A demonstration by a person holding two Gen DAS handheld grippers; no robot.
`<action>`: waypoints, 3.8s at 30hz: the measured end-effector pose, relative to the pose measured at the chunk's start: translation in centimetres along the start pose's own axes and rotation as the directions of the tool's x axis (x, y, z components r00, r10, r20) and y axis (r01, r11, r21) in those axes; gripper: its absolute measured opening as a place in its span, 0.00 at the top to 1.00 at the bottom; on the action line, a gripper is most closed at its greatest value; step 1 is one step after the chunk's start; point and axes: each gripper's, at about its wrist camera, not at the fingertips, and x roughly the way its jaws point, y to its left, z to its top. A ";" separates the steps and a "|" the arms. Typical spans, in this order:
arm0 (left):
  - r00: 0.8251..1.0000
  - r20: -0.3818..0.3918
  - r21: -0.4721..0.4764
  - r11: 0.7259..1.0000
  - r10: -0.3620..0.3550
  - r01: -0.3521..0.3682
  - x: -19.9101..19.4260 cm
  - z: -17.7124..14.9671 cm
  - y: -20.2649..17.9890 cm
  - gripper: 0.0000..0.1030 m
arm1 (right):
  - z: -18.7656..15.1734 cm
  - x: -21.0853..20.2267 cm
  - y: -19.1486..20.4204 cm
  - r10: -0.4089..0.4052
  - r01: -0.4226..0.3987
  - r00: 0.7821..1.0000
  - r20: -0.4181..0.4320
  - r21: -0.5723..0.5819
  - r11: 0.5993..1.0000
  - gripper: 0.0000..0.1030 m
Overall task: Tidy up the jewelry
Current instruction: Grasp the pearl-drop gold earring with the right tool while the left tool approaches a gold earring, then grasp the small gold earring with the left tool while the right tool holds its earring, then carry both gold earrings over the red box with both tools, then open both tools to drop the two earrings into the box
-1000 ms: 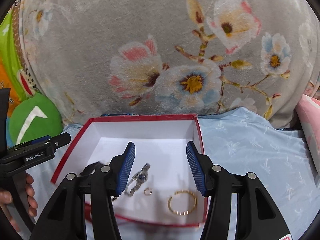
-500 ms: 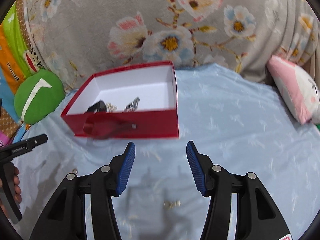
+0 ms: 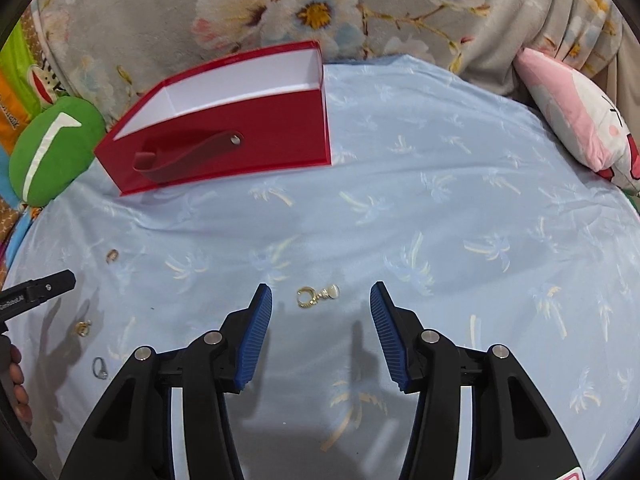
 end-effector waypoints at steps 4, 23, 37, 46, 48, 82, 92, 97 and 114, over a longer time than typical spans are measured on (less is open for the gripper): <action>1.000 -0.003 -0.014 1.000 -0.006 0.006 0.4 0.1 -0.1 0.27 | -0.2 1.6 -0.2 -0.003 0.003 1.000 -0.028 0.010 1.000 0.52; 0.999 -0.035 -0.088 0.995 -0.039 0.036 -0.5 -0.8 2.5 0.27 | -0.4 3.3 1.4 0.009 -0.011 0.998 -0.061 -0.019 1.000 0.85; 0.997 -0.066 0.058 0.997 -0.051 0.055 0.0 -3.6 -2.3 0.53 | -1.1 1.1 2.1 0.049 -0.050 0.998 -0.046 -0.016 0.999 0.87; 0.996 -0.069 0.074 0.995 -0.059 0.064 0.1 -3.8 -2.4 0.85 | -1.1 0.7 2.4 0.073 -0.074 0.996 -0.041 -0.013 0.997 0.87; 0.995 -0.068 0.076 0.994 -0.068 0.073 0.0 -3.8 -2.4 0.87 | -1.2 0.6 2.7 0.077 -0.078 0.996 -0.041 -0.015 0.997 0.87; 0.954 0.265 0.133 0.986 -0.137 0.105 -11.3 7.4 -2.6 0.98 | 8.4 -8.5 5.1 0.196 -0.174 0.954 0.228 -0.114 0.978 0.87; 0.904 0.397 0.195 0.977 -0.160 0.087 -12.3 17.0 -6.5 0.98 | 18.5 -8.3 6.6 0.237 -0.197 0.912 0.336 -0.149 0.969 0.87; 0.886 0.433 0.217 0.973 -0.164 0.074 -10.9 21.3 -8.2 0.98 | 22.9 -5.8 7.6 0.235 -0.191 0.913 0.334 -0.160 0.969 0.87; 0.937 0.341 0.205 0.979 -0.073 0.001 1.7 27.6 -9.3 0.98 | 28.0 6.4 8.9 0.169 -0.133 0.957 0.237 -0.161 0.978 0.87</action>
